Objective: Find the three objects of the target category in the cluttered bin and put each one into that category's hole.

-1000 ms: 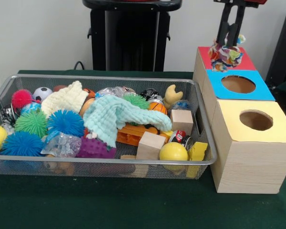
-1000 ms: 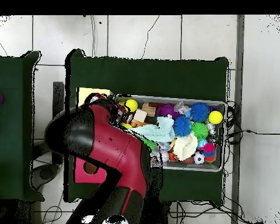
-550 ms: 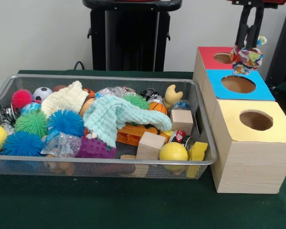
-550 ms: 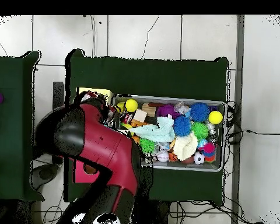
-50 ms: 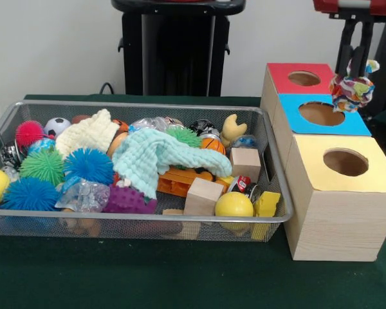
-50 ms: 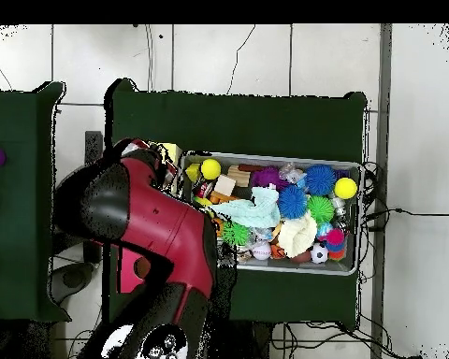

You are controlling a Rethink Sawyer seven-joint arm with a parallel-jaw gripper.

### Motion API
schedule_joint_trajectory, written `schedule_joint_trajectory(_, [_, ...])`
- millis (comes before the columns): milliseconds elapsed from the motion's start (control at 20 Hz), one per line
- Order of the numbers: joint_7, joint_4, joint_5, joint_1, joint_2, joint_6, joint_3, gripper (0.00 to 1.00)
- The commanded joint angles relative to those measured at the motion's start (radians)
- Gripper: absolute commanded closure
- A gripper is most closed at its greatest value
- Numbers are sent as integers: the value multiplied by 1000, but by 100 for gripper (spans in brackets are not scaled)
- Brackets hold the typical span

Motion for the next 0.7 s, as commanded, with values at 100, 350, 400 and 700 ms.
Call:
schedule_joint_trajectory(100, [262,-37,45,-4,68,-20,165,100])
schedule_joint_trajectory(350, [238,-57,35,-16,73,-24,177,100])
schedule_joint_trajectory(400, [241,-64,35,-17,77,-22,176,100])
schedule_joint_trajectory(700, [205,-70,30,-44,78,-54,210,100])
